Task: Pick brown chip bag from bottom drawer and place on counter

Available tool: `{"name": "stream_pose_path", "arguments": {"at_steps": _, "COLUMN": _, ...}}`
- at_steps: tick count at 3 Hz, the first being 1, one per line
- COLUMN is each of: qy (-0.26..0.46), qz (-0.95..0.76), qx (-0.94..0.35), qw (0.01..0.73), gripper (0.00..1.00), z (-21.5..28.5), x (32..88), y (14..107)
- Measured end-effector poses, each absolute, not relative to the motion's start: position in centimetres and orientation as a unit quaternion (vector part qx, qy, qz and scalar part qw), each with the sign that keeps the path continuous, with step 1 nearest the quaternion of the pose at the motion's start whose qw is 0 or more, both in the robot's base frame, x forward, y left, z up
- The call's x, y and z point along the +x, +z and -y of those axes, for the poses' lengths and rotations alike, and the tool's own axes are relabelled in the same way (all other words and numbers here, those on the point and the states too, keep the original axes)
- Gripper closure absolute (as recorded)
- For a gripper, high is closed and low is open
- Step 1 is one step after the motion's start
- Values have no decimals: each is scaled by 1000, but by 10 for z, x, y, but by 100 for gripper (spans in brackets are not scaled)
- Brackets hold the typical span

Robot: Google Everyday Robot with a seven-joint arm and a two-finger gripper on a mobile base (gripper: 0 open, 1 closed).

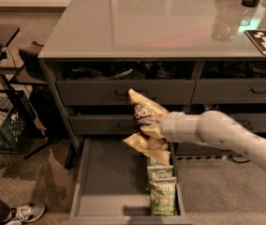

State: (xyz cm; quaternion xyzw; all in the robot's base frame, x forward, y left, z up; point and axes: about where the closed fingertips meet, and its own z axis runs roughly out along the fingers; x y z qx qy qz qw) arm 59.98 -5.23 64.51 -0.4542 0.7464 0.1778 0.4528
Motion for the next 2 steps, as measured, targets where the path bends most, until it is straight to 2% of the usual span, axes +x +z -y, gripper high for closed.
{"name": "stream_pose_path", "arguments": {"at_steps": 1, "qy": 146, "qz": -744, "qx": -457, "qw": 465, "gripper": 100, "z": 99, "x": 582, "y": 698}}
{"name": "stream_pose_path", "arguments": {"at_steps": 2, "qy": 146, "qz": -746, "qx": -456, "qw": 463, "gripper": 100, "z": 102, "x": 580, "y": 696}}
